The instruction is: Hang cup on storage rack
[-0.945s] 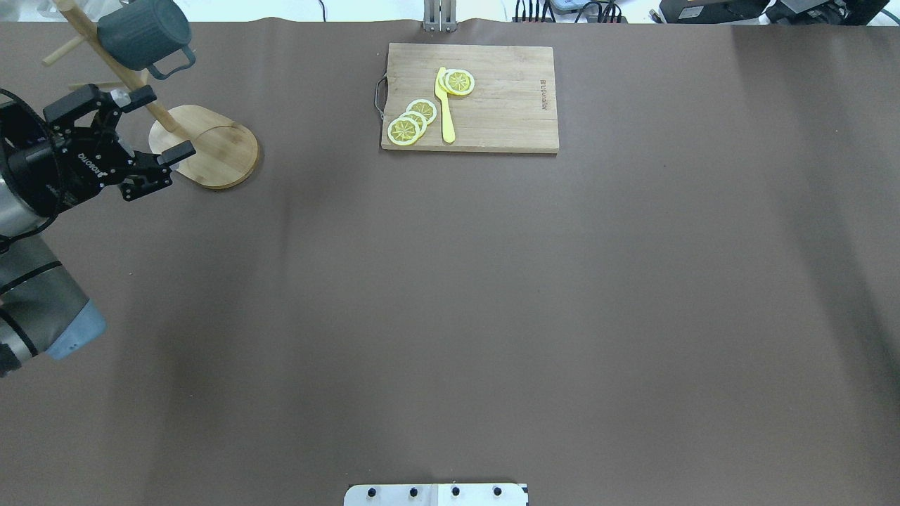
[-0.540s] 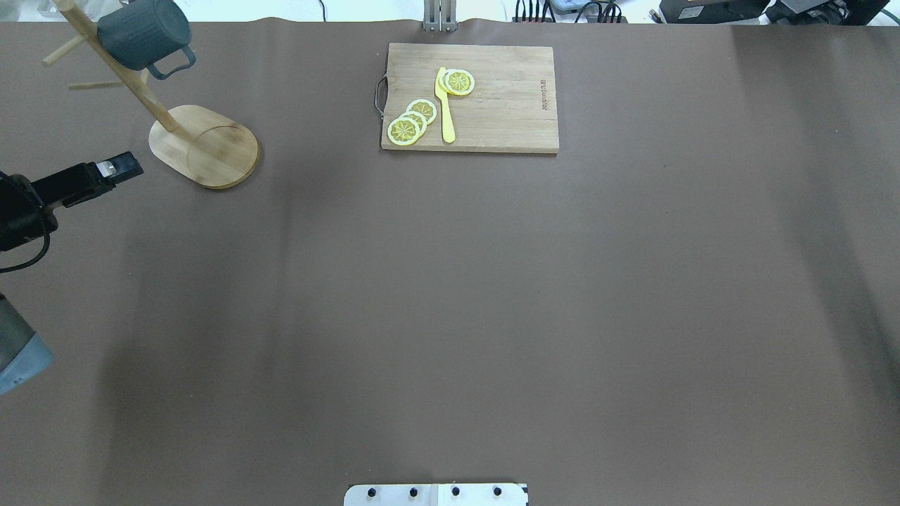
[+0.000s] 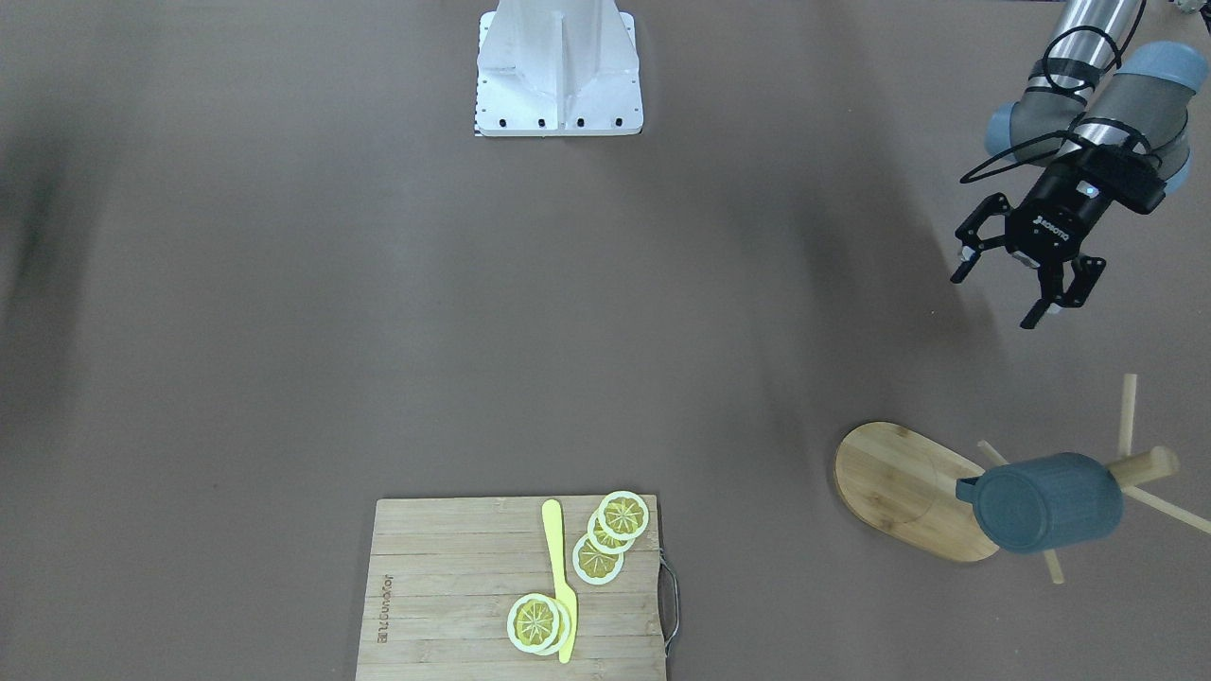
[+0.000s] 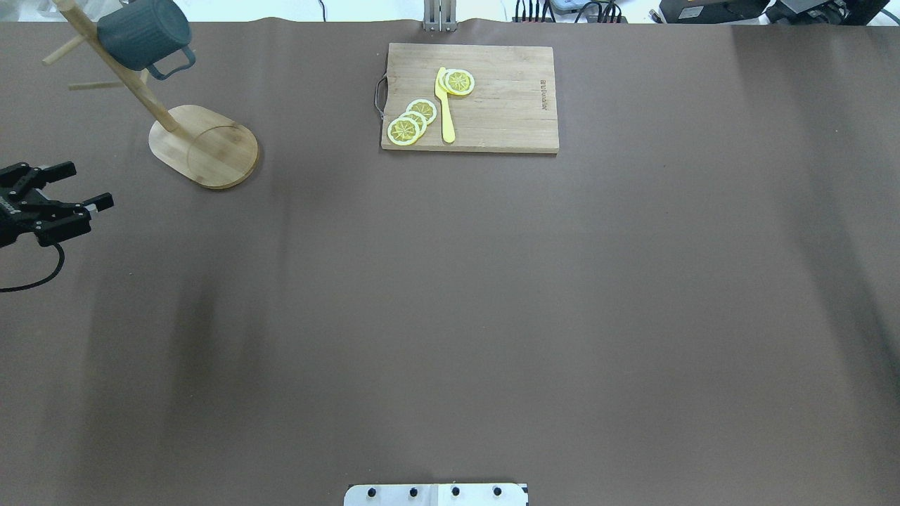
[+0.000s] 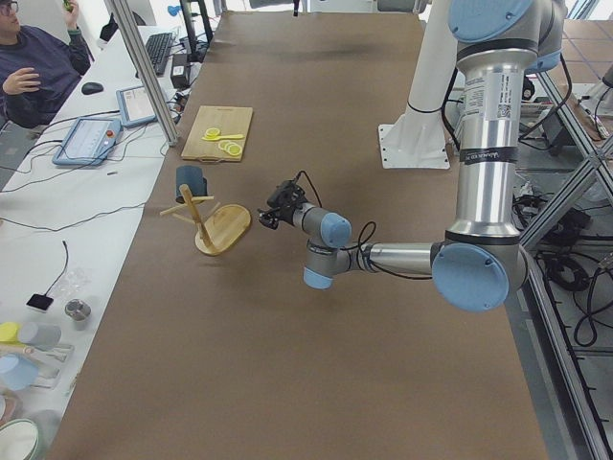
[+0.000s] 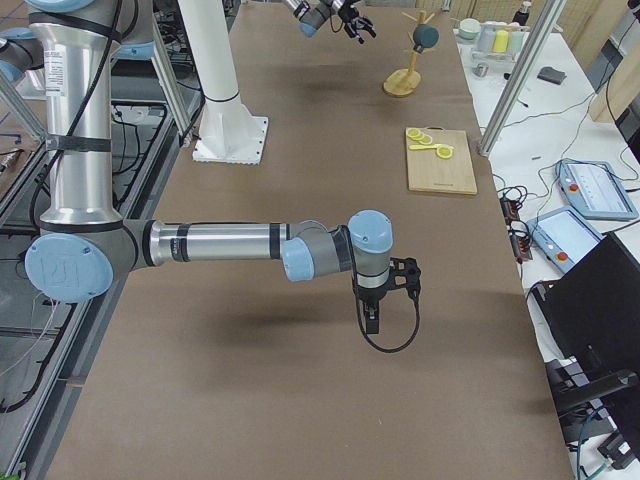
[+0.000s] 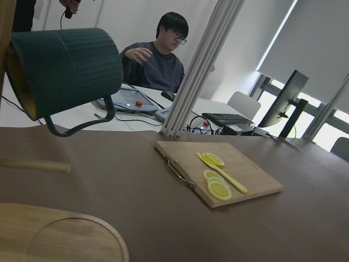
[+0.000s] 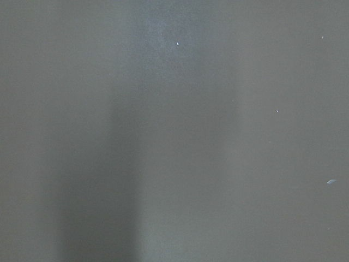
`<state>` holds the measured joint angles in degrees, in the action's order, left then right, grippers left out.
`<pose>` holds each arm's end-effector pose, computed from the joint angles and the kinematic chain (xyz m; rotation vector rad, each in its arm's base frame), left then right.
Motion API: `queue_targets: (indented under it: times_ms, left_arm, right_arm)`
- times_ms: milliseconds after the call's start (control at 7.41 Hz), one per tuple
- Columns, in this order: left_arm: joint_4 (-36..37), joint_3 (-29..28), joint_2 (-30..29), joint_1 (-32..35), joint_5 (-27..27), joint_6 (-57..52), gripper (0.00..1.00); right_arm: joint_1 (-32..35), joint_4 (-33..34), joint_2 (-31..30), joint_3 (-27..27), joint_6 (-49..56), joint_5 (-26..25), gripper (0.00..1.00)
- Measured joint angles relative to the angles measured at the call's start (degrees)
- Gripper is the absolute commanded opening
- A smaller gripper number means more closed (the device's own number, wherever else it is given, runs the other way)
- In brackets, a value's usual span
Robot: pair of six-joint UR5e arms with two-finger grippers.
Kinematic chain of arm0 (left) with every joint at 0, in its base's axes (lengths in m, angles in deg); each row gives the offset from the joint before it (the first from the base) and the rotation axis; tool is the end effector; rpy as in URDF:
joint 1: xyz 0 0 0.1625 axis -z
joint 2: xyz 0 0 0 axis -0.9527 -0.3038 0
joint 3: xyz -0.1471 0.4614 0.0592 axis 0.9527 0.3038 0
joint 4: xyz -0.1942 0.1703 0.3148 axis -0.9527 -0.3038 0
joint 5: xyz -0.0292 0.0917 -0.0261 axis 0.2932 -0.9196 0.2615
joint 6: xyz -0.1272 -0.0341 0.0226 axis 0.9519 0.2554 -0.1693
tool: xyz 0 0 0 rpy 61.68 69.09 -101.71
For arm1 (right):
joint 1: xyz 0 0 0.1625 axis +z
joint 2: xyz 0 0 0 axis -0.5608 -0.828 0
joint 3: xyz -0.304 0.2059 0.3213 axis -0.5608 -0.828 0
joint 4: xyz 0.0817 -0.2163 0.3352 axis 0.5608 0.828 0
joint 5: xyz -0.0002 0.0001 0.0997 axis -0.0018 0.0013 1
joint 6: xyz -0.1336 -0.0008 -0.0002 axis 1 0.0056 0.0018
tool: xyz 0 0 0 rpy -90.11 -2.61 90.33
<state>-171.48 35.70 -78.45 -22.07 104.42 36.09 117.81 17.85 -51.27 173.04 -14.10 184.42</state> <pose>0.2067 -0.4410 0.6211 1.2381 0.9834 0.1533 -0.0041 -0.4880 0.7108 0.1288 -0.7027 0.0022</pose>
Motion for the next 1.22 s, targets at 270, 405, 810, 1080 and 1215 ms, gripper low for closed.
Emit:
queue_targets:
  times_ms: [270,405,810,1080,1215]
  left_arm:
    - [13.71,5.88,4.16,6.70,0.15,-15.45,0.99]
    - [20.59,8.00,5.68,10.62,0.24,-22.58,0.99]
    - [38.90,9.42,6.58,24.48,-0.08,-43.78,0.99]
    - [57.67,12.47,5.61,30.42,0.11,-49.84,0.99]
    - [69.12,15.84,5.36,31.65,0.44,-50.28,0.98]
  right_arm:
    - [0.01,0.00,0.00,-0.06,0.00,-0.05,1.00]
    - [0.01,0.00,-0.02,-0.07,0.00,-0.07,1.00]
    - [-0.01,0.00,-0.08,-0.08,0.00,-0.16,1.00]
    - [-0.02,-0.10,-0.20,-0.10,0.06,-0.19,1.00]
    - [-0.02,-0.43,-0.29,-0.19,0.08,-0.23,1.00]
